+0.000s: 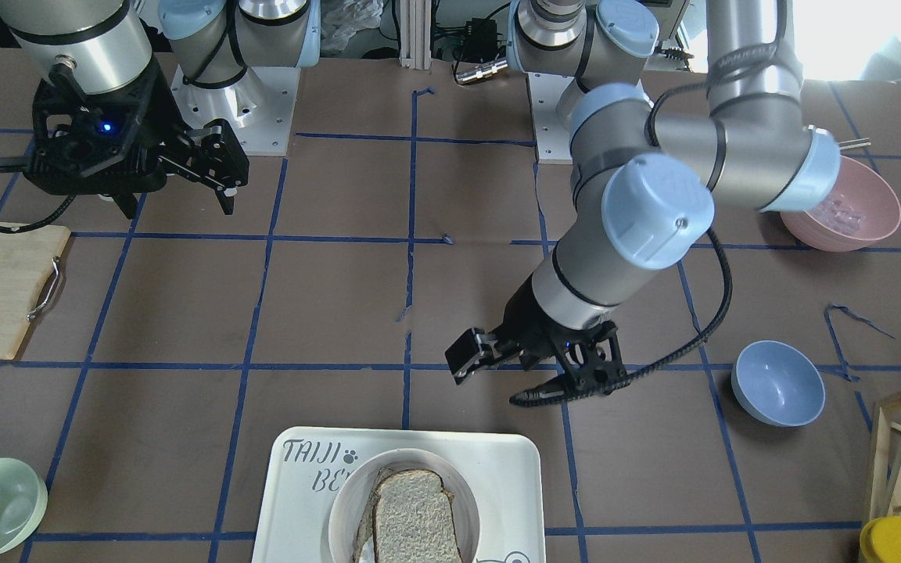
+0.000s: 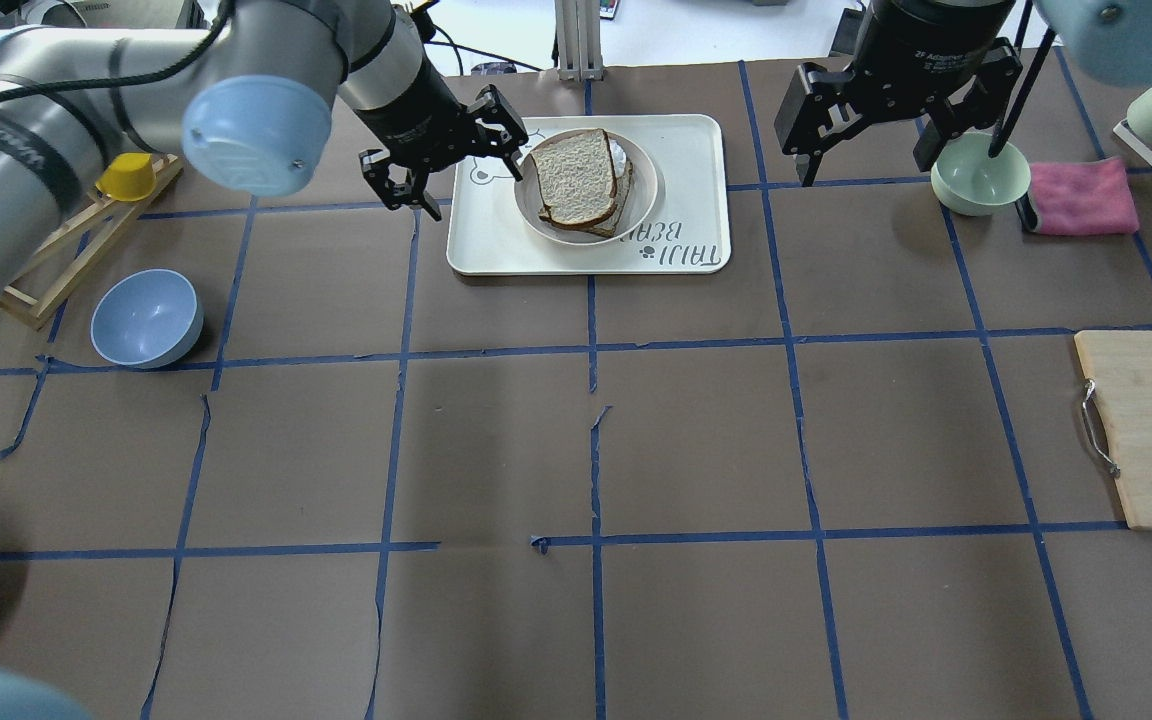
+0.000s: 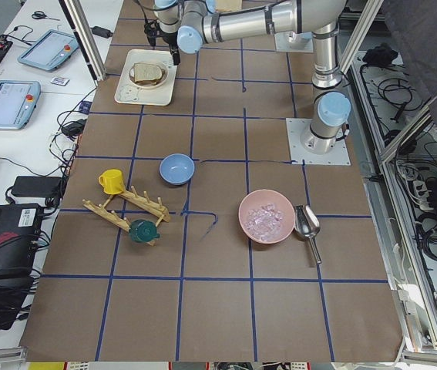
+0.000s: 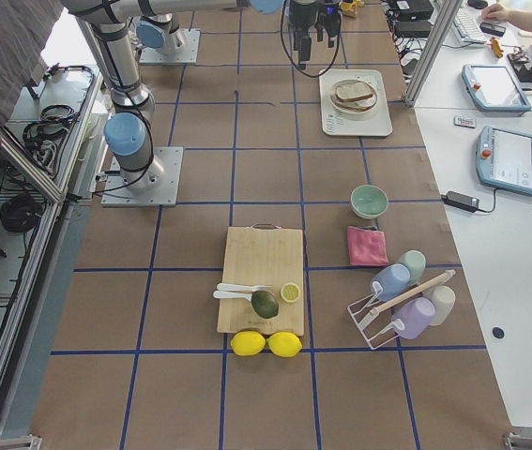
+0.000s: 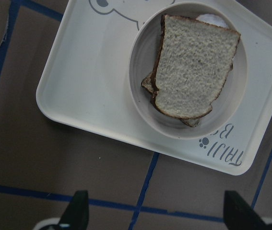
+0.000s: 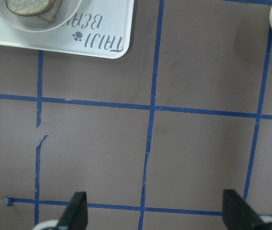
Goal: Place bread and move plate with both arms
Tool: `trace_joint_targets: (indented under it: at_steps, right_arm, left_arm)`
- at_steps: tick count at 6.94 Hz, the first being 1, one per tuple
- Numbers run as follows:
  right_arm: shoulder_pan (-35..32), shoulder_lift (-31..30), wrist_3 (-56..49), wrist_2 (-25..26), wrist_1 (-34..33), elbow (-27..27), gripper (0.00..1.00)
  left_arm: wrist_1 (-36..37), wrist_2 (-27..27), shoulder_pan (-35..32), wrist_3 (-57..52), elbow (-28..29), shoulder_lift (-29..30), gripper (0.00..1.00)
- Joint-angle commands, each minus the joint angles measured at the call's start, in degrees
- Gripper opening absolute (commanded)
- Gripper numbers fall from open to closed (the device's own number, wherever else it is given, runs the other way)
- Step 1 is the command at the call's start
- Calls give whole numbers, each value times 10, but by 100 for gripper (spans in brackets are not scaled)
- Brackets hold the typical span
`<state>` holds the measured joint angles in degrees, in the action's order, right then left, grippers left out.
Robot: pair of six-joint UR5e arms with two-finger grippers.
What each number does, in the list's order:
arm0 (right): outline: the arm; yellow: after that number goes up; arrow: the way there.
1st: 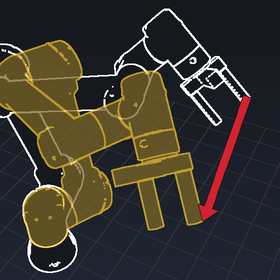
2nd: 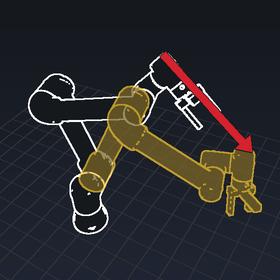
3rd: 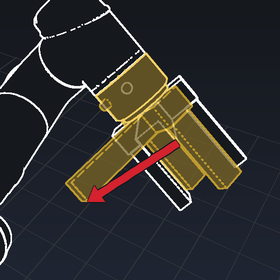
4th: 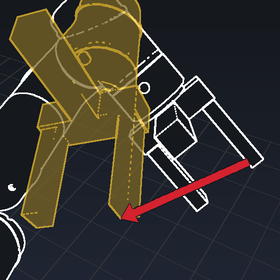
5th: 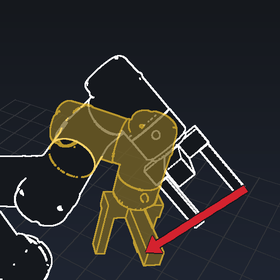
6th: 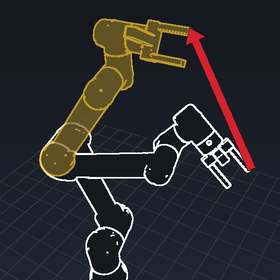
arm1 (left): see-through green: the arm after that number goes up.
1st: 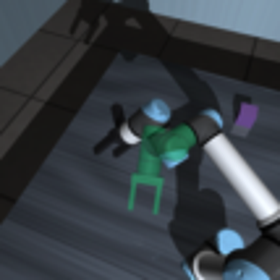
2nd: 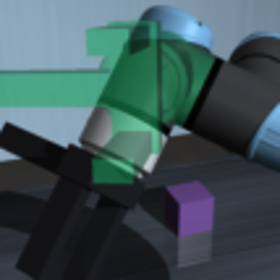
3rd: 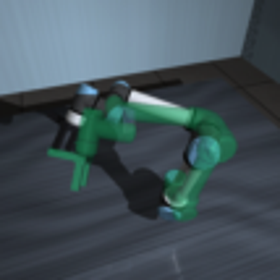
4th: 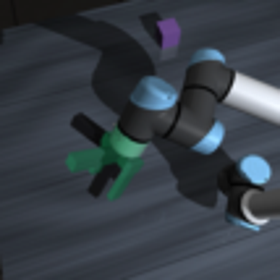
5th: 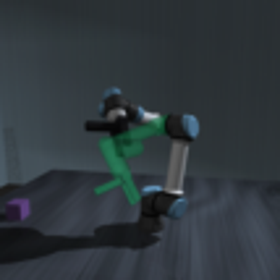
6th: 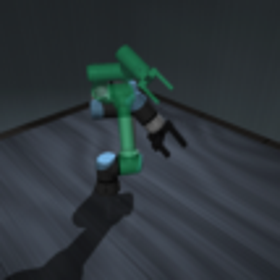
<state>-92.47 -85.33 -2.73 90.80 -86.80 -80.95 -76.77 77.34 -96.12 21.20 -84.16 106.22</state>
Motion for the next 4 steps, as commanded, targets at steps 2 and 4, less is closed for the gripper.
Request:
trace_joint_targets:
  at_steps: [2,4]
  right_arm:
    - [-1,0,0,0,0,0,100]
    - [-2,0,0,0,0,0,100]
  left_arm:
    - [-187,84,3,-94,-4,-129,100]
    - [-197,121,4,-141,-12,-153,100]
